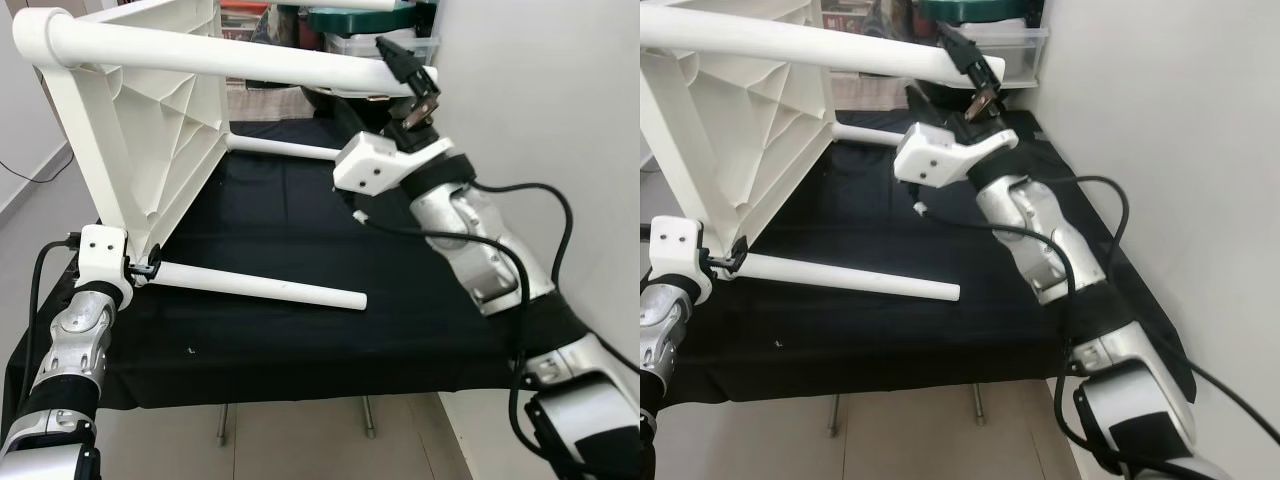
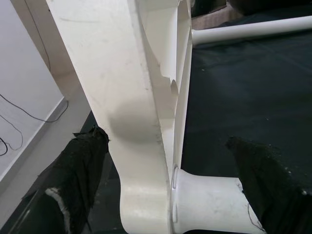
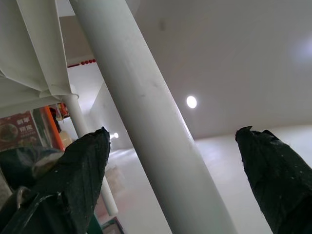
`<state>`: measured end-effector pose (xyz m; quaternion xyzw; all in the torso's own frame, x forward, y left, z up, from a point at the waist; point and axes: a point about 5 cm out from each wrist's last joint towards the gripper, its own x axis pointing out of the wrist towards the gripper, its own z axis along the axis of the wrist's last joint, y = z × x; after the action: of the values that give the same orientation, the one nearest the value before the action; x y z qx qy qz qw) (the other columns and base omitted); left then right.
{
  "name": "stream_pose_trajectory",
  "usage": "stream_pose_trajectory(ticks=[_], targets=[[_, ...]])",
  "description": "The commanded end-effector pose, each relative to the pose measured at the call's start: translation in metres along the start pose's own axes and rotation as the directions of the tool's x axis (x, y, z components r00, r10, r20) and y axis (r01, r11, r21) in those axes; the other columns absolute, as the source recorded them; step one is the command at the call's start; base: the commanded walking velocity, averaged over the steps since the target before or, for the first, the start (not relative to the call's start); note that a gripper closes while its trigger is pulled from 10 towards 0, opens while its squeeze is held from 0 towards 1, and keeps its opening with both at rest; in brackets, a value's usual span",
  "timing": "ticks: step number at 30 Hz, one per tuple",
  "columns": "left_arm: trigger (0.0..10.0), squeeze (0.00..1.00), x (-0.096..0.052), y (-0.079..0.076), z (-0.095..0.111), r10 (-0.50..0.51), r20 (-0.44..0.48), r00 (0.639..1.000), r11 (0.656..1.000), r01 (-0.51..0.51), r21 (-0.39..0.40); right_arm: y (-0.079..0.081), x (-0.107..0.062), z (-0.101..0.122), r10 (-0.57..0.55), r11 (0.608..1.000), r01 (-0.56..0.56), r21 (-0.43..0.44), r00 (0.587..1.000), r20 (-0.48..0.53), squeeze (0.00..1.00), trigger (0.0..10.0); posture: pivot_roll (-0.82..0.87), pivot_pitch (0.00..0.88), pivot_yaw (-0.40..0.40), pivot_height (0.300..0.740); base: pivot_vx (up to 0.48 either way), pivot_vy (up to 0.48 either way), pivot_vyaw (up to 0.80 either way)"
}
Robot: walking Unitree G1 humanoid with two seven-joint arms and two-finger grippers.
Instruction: Building children table
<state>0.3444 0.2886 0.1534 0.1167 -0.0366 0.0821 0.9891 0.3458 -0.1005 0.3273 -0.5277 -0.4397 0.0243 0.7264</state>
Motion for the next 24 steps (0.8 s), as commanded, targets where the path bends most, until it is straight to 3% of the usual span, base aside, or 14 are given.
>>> stream_pose_trajectory(ticks=[1,6,11,12,13,14,17,18,20,21,22,23,24], targets=[[10.0,0.0,0.001,0.001,0.001,-0.006,0.0,1.0,1.0,0.006,0.014,-0.003,0.005,-0.005,0.018,0.999,-0.019,-0.032,1.0,-0.01,0.0,10.0,-0.07,0.0,-0.024,0.74,0.0,0.0,0.0],[10.0,0.0,0.001,-0.001,0.001,-0.007,0.003,1.0,1.0,0.007,0.011,0.005,0.012,-0.005,0.1,0.994,-0.1,-0.037,0.995,-0.014,0.0,10.0,-0.07,0.0,-0.025,0.74,0.0,0.0,0.0],[10.0,0.0,0.001,0.0,0.001,-0.005,0.002,1.0,1.0,0.005,0.012,0.002,0.025,0.006,0.09,0.996,-0.09,-0.016,0.996,0.012,0.0,10.0,-0.08,0.0,-0.024,0.74,0.0,0.0,0.0],[10.0,0.0,0.001,0.0,0.0,-0.004,0.0,1.0,1.0,0.004,0.013,0.003,0.027,0.01,0.086,0.996,-0.086,-0.006,0.996,0.017,0.0,9.3,-0.08,0.0,-0.023,0.74,0.0,0.0,0.0],[10.0,0.0,0.001,-0.001,0.0,-0.004,0.0,1.0,1.0,0.004,0.013,0.003,0.029,0.012,0.085,0.996,-0.085,0.003,0.996,0.021,0.0,9.3,-0.08,0.0,-0.023,0.74,0.0,0.0,0.0],[10.0,0.0,0.001,-0.001,0.0,-0.003,-0.001,1.0,1.0,0.003,0.013,0.004,0.03,0.014,0.086,0.996,-0.086,0.012,0.996,0.023,0.0,7.3,-0.08,0.0,-0.023,0.74,0.0,0.0,0.0],[10.0,0.0,0.001,-0.001,0.0,-0.003,-0.001,1.0,1.0,0.003,0.013,0.005,0.03,0.015,0.088,0.996,-0.088,0.02,0.996,0.025,0.0,7.3,-0.08,0.0,-0.023,0.74,0.0,0.0,0.0],[10.0,0.0,0.001,-0.001,0.0,-0.002,-0.001,1.0,1.0,0.002,0.013,0.007,0.031,0.016,0.091,0.995,-0.092,0.029,0.996,0.025,0.0,4.7,-0.08,0.0,-0.023,0.74,0.0,0.0,0.0],[10.0,0.0,0.001,-0.001,0.0,-0.002,-0.001,1.0,1.0,0.002,0.013,0.007,0.031,0.016,0.091,0.995,-0.092,0.029,0.996,0.025,0.0,4.7,-0.08,0.0,-0.023,0.74,0.0,0.0,0.0],[10.0,0.0,0.002,-0.002,0.0,-0.002,-0.002,1.0,1.0,0.002,0.013,0.007,0.031,0.017,0.091,0.995,-0.091,0.036,0.996,0.024,0.0,2.7,-0.09,0.0,-0.022,0.74,0.0,0.0,0.0],[10.0,0.0,0.002,-0.002,0.0,-0.002,-0.002,1.0,1.0,0.002,0.013,0.007,0.031,0.017,0.091,0.995,-0.091,0.036,0.996,0.024,0.0,2.7,-0.09,0.0,-0.022,0.74,0.0,0.0,0.0],[10.0,0.0,0.002,-0.002,-0.001,-0.001,-0.004,1.0,1.0,0.001,0.012,0.007,0.033,0.018,0.09,0.995,-0.091,0.041,0.996,0.024,0.0,0.0,-0.09,0.0,-0.022,0.74,0.0,0.0,0.0],[10.0,0.0,0.002,-0.003,-0.001,-0.001,-0.006,1.0,1.0,0.001,0.012,0.007,0.034,0.018,0.094,0.994,-0.095,0.046,0.995,0.024,0.0,0.0,-0.09,0.0,-0.021,0.74,0.0,0.0,0.0]])
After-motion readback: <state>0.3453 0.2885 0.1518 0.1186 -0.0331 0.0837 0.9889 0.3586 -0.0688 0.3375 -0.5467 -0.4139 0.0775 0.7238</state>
